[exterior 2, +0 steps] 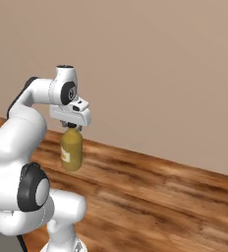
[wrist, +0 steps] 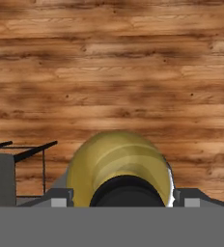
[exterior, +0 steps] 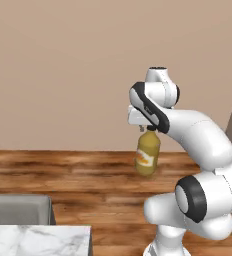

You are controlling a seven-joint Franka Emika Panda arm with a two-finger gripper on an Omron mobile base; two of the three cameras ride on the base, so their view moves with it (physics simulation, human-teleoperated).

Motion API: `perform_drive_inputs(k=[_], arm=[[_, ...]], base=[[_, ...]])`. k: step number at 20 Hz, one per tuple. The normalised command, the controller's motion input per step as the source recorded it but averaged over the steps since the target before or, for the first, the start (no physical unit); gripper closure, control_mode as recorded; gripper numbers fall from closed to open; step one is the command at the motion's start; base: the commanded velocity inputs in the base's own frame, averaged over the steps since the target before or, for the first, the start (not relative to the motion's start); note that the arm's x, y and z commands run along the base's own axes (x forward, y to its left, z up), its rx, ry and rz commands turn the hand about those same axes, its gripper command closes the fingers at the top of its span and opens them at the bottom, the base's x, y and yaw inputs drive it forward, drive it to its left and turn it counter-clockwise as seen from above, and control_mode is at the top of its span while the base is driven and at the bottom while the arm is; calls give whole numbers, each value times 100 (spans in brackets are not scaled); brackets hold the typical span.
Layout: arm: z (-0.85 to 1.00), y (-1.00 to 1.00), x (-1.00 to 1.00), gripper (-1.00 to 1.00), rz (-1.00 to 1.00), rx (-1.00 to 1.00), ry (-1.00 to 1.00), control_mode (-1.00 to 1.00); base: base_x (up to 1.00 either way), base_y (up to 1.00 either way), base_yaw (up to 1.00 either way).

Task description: Place the drinks on the dining counter in a tight cluster.

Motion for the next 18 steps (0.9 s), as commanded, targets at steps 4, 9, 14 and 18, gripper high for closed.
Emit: perform_drive_inputs(k=[4, 9, 14, 18], arm=[[0, 0, 0, 100, 0, 0, 0, 100], [0, 0, 0, 100, 0, 0, 0, 100], [0, 0, 0, 100, 0, 0, 0, 100], [0, 0, 0, 100, 0, 0, 0, 100]], base=[[70, -15, 44], [65, -15, 49], [68, -16, 45], [69, -17, 41]])
